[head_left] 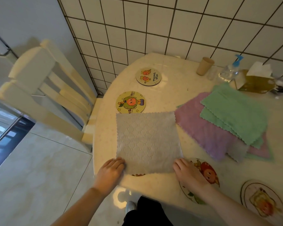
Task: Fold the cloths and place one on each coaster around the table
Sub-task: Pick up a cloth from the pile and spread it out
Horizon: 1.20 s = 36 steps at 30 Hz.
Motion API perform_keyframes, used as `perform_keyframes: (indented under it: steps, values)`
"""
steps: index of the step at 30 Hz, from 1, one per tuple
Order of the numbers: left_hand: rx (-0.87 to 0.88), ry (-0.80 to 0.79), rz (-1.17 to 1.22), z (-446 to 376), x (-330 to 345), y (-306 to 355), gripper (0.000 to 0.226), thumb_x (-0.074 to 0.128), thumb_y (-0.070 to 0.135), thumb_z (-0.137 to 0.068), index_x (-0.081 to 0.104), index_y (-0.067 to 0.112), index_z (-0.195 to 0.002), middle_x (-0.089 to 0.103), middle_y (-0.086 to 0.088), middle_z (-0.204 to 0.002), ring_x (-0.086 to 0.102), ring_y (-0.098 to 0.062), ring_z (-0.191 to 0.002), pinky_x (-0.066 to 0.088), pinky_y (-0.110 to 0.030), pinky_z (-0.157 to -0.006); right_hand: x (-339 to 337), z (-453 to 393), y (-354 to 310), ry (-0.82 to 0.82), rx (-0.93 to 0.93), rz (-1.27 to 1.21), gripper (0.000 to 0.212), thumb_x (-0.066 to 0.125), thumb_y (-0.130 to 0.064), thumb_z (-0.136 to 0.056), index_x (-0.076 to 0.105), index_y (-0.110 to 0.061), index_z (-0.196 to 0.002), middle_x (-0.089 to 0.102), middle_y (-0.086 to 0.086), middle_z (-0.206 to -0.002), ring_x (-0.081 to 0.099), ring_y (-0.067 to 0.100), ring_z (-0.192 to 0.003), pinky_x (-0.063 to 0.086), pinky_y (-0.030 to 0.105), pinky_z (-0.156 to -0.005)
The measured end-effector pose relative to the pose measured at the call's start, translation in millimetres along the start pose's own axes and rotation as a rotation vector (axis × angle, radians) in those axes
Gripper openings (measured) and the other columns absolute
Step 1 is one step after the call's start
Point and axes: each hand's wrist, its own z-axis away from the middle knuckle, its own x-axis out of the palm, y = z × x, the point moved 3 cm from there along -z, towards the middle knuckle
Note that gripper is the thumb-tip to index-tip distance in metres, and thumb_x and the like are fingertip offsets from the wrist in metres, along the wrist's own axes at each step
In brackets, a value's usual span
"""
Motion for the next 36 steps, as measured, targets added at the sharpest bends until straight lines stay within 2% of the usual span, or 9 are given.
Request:
perform_keyframes:
  steps: [5,7,9,12,15,19,21,30,36]
  values:
    - [-0.244,-0.05,0.305,-10,-15,-3,0.029,0.04,0.037,-0.091,0.062,0.022,-0.101,0.066,0.01,-0.094,0.063,-0.01,-0.086,0.044,-0.017,-0.083,-16,-16,5,0.097,0.034,-0.059,0.034,0.074,-0.013,-0.068,0.044,-0.021,-0.081,0.055,-0.008,-0.065,0.05,0.012,-0.055,0.037,0.023,-0.053]
    - [-0.388,-0.061,0.417,-18,-21,-6,0.014,0.046,0.025,-0.092,0.058,0.022,-0.097,0.062,0.011,-0.088,0.059,-0.01,-0.081,0.043,-0.015,-0.076,-25,-29,11,0.126,0.098,-0.121,0.036,0.072,-0.009,-0.073,0.038,-0.021,-0.079,0.047,-0.011,-0.053,0.04,0.01,-0.044,0.039,0.026,-0.049]
    - [-0.522,-0.036,0.506,-30,-26,-11,0.012,0.051,0.014,-0.091,0.056,0.024,-0.096,0.062,0.008,-0.084,0.059,-0.01,-0.078,0.045,-0.019,-0.071,-37,-43,20,0.164,0.126,-0.19,0.029,0.071,-0.005,-0.076,0.046,-0.018,-0.078,0.046,-0.011,-0.052,0.036,0.007,-0.04,0.034,0.022,-0.045]
    - [-0.684,0.038,0.626,-51,-33,-28,0.022,0.058,0.009,-0.085,0.056,0.028,-0.096,0.063,0.002,-0.082,0.058,-0.01,-0.078,0.047,-0.029,-0.071,-60,-62,38,0.068,0.202,-0.44,0.006,0.052,-0.02,-0.095,0.051,-0.023,-0.1,0.058,-0.012,-0.079,0.057,0.002,-0.064,0.044,0.017,-0.054]
    - [-0.787,0.124,0.731,-77,-42,-47,0.024,0.063,0.006,-0.079,0.058,0.027,-0.09,0.061,-0.001,-0.076,0.055,-0.018,-0.072,0.047,-0.036,-0.069,-80,-80,61,0.113,0.33,-0.747,0.015,0.053,-0.027,-0.094,0.052,-0.027,-0.109,0.058,-0.014,-0.097,0.058,-0.002,-0.086,0.052,0.02,-0.07]
    - [-0.914,0.205,0.827,-115,-51,-69,0.018,0.065,0.009,-0.081,0.062,0.021,-0.093,0.061,-0.002,-0.082,0.056,-0.022,-0.078,0.048,-0.038,-0.074,-94,-121,90,0.271,0.339,-0.805,0.015,0.06,-0.011,-0.09,0.063,-0.013,-0.105,0.065,-0.003,-0.096,0.06,0.006,-0.086,0.046,0.012,-0.072]
    - [-0.97,0.224,0.874,-131,-46,-81,0.011,0.062,0.012,-0.084,0.063,0.021,-0.09,0.065,-0.004,-0.085,0.06,-0.024,-0.082,0.051,-0.042,-0.077,-95,-144,100,0.3,0.312,-0.796,0.013,0.061,-0.005,-0.088,0.066,-0.009,-0.099,0.067,0.001,-0.092,0.062,0.012,-0.085,0.046,0.016,-0.074]
    - [-1.092,0.199,0.799,-171,-23,-106,0.015,0.058,0.027,-0.093,0.066,0.017,-0.084,0.063,-0.003,-0.082,0.055,-0.02,-0.073,0.052,-0.04,-0.071,-67,-202,130,0.161,0.305,-0.78,0.004,0.063,-0.009,-0.088,0.067,-0.01,-0.089,0.067,0.0,-0.084,0.059,0.009,-0.075,0.039,0.001,-0.063]
    - [-1.098,0.144,0.631,-177,-16,-112,0.019,0.049,0.031,-0.097,0.063,0.018,-0.099,0.064,-0.005,-0.092,0.057,-0.023,-0.078,0.041,-0.03,-0.061,-60,-210,138,0.123,0.319,-0.771,0.011,0.066,-0.011,-0.085,0.061,-0.018,-0.077,0.066,-0.001,-0.073,0.059,0.01,-0.066,0.039,0.008,-0.058]
